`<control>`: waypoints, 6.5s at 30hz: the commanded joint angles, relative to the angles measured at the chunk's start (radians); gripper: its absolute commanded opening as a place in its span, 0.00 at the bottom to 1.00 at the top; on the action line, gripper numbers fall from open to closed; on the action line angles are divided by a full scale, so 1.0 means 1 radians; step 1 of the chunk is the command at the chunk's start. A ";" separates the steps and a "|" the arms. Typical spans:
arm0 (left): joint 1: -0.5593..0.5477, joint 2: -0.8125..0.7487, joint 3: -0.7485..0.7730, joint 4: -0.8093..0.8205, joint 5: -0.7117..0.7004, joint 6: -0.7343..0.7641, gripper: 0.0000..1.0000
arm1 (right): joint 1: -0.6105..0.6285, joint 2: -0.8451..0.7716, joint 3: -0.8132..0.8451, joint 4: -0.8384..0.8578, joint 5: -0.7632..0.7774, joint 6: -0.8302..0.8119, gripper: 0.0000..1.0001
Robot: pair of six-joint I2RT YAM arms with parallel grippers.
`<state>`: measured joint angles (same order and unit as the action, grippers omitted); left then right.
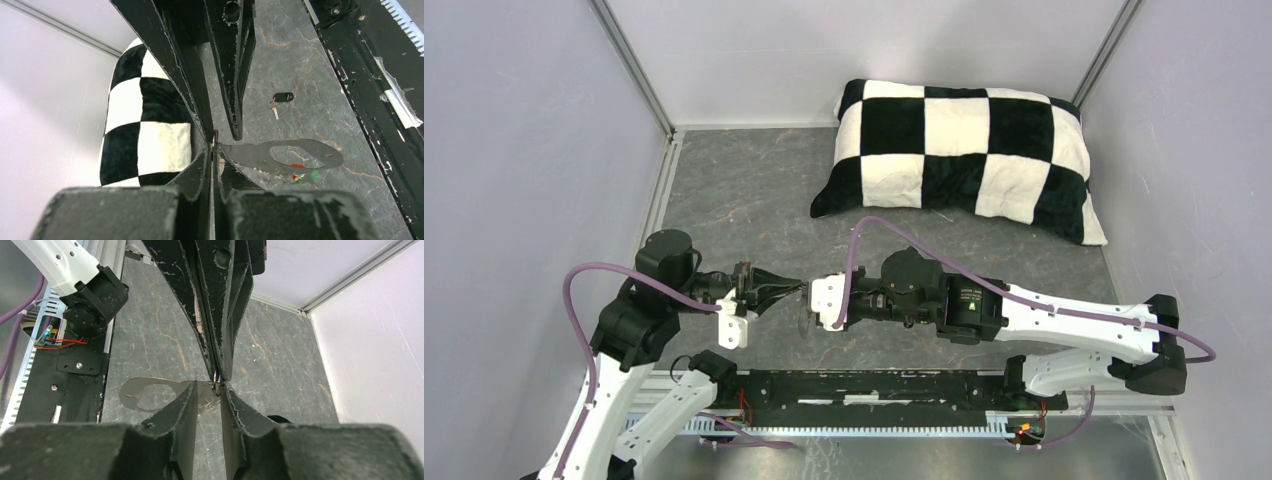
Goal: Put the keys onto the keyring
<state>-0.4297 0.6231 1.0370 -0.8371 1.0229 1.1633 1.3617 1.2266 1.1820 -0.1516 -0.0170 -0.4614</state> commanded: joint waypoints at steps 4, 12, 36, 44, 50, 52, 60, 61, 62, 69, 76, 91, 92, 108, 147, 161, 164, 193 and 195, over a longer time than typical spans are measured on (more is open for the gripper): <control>-0.002 -0.004 0.040 0.014 0.039 -0.003 0.02 | 0.006 -0.012 0.023 0.079 0.044 0.009 0.18; -0.001 -0.010 0.028 0.016 0.040 -0.009 0.02 | 0.008 -0.018 0.021 0.088 0.038 0.020 0.21; -0.002 -0.057 -0.046 0.311 0.108 -0.652 0.50 | 0.007 -0.228 -0.312 0.532 -0.017 0.123 0.01; -0.001 -0.053 -0.051 0.374 0.099 -0.696 0.35 | 0.007 -0.223 -0.329 0.589 -0.063 0.136 0.01; -0.002 -0.051 -0.053 0.374 0.106 -0.706 0.32 | 0.007 -0.214 -0.329 0.606 -0.092 0.135 0.01; -0.001 -0.052 -0.057 0.375 0.113 -0.708 0.31 | 0.007 -0.211 -0.328 0.617 -0.106 0.135 0.01; -0.002 -0.035 -0.048 0.375 0.137 -0.721 0.29 | 0.006 -0.192 -0.329 0.639 -0.143 0.133 0.01; -0.001 -0.034 -0.047 0.375 0.143 -0.725 0.29 | 0.007 -0.189 -0.329 0.641 -0.143 0.132 0.01; -0.002 -0.034 -0.045 0.375 0.149 -0.729 0.28 | 0.007 -0.188 -0.329 0.641 -0.138 0.130 0.01; -0.002 -0.046 -0.044 0.342 0.212 -0.723 0.24 | 0.007 -0.197 -0.347 0.665 -0.111 0.122 0.01; -0.002 -0.043 -0.034 0.317 0.225 -0.711 0.23 | 0.007 -0.207 -0.358 0.672 -0.084 0.117 0.01; -0.002 -0.052 -0.050 0.307 0.160 -0.669 0.12 | 0.007 -0.192 -0.361 0.711 -0.120 0.142 0.01; -0.001 -0.054 -0.052 0.307 0.153 -0.662 0.11 | 0.007 -0.189 -0.360 0.716 -0.127 0.144 0.01; -0.001 -0.155 -0.109 0.307 0.082 -0.165 0.02 | 0.009 -0.249 -0.371 0.615 -0.065 0.173 0.40; -0.002 0.086 0.131 -0.157 -0.098 -0.001 0.02 | 0.040 -0.034 -0.033 0.199 0.083 0.145 0.43; -0.001 0.079 0.115 -0.095 -0.103 -0.251 0.02 | 0.041 0.015 -0.081 0.271 0.171 0.254 0.32; -0.002 0.073 0.115 -0.095 -0.096 -0.256 0.02 | 0.042 0.023 -0.071 0.264 0.178 0.251 0.27; -0.002 0.057 0.092 -0.096 -0.043 -0.254 0.02 | 0.040 0.001 -0.021 0.145 0.209 0.251 0.18; -0.001 0.054 0.090 -0.095 -0.038 -0.253 0.02 | 0.041 0.003 -0.019 0.144 0.202 0.254 0.20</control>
<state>-0.4297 0.6876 1.1259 -0.9691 0.9329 0.9398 1.3987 1.2575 1.1290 -0.0418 0.1848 -0.2245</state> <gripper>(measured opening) 0.023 0.188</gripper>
